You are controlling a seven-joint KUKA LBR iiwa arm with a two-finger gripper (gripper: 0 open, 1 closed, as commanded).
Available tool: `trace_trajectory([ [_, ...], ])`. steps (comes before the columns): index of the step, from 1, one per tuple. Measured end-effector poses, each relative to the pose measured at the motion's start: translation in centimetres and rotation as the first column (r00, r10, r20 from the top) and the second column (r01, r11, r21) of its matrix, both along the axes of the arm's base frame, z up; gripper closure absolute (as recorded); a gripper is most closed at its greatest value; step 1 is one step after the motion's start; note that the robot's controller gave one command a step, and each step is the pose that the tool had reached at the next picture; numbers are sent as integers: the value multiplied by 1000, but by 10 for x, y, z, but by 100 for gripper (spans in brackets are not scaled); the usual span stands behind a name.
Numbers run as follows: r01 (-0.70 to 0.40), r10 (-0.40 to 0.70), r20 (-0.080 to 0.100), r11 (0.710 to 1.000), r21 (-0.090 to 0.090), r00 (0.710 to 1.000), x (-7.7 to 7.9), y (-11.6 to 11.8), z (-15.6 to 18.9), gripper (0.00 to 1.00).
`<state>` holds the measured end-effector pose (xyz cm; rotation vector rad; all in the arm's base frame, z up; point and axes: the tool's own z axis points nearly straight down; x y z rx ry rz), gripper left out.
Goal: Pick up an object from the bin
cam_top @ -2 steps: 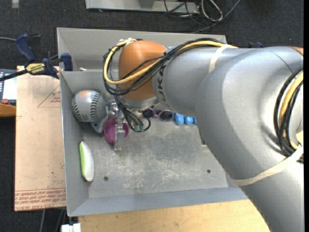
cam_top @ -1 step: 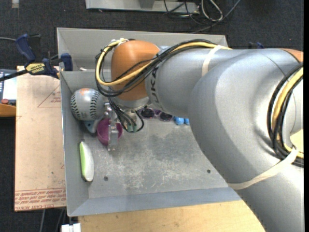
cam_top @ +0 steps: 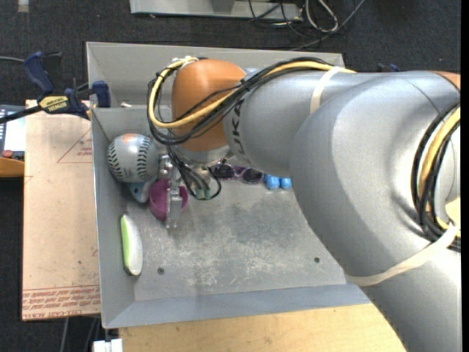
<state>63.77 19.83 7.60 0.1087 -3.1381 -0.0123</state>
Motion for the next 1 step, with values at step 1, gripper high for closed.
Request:
trace_trajectory([
  [1, 0, 0, -1, 1000, -1, 1000, 0, 0, 10, 100],
])
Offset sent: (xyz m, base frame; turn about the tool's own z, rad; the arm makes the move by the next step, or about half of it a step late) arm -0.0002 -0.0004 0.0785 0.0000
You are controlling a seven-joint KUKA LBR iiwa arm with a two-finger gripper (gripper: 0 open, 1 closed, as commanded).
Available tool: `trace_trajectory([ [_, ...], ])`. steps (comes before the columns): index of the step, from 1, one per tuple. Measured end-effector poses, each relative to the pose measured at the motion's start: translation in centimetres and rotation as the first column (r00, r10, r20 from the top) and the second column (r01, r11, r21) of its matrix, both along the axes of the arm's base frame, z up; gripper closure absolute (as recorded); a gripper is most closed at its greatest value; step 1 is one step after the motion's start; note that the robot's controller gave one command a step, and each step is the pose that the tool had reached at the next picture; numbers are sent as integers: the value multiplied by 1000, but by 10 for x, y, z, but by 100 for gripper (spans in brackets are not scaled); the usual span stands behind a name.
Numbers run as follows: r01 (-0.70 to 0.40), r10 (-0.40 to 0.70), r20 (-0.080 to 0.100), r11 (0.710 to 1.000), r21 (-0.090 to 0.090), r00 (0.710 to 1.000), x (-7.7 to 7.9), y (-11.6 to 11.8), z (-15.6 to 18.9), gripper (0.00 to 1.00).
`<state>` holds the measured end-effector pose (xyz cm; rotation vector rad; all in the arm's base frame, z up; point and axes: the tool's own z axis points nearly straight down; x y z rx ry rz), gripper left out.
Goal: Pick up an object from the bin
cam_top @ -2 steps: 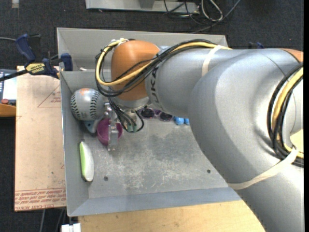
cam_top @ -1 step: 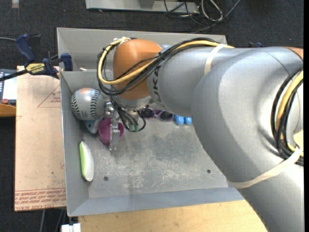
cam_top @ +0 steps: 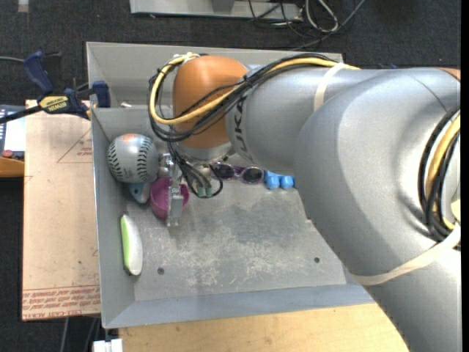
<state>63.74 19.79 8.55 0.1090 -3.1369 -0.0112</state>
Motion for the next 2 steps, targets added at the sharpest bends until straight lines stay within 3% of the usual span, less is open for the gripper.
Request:
trace_trajectory([
  [2, -1, 1, 2, 1000, 1, 1000, 0, 0, 33, 100],
])
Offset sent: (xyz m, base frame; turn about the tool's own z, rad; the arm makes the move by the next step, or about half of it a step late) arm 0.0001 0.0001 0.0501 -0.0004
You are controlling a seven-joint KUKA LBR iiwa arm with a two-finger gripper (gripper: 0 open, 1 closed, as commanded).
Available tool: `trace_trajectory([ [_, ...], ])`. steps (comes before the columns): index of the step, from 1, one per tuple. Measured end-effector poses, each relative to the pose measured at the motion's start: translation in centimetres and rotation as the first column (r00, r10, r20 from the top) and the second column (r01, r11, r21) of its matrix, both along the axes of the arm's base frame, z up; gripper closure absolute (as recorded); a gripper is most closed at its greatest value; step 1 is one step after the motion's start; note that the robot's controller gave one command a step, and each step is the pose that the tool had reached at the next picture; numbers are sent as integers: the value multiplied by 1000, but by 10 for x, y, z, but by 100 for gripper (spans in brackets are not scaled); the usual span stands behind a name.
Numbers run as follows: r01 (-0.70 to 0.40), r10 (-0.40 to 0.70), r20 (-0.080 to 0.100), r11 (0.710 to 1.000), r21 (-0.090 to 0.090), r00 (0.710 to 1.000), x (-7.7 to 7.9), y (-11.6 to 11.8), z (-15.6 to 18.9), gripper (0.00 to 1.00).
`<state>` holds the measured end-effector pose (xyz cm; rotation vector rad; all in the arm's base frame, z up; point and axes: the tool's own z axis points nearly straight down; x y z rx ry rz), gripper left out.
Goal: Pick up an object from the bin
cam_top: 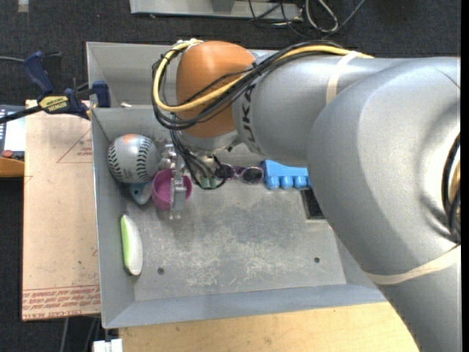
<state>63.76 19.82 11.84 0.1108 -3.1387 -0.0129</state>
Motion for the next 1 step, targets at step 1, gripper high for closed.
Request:
trace_trajectory([
  [1, -1, 1, 5, 1000, 1, 1000, 1, 0, 14, 100],
])
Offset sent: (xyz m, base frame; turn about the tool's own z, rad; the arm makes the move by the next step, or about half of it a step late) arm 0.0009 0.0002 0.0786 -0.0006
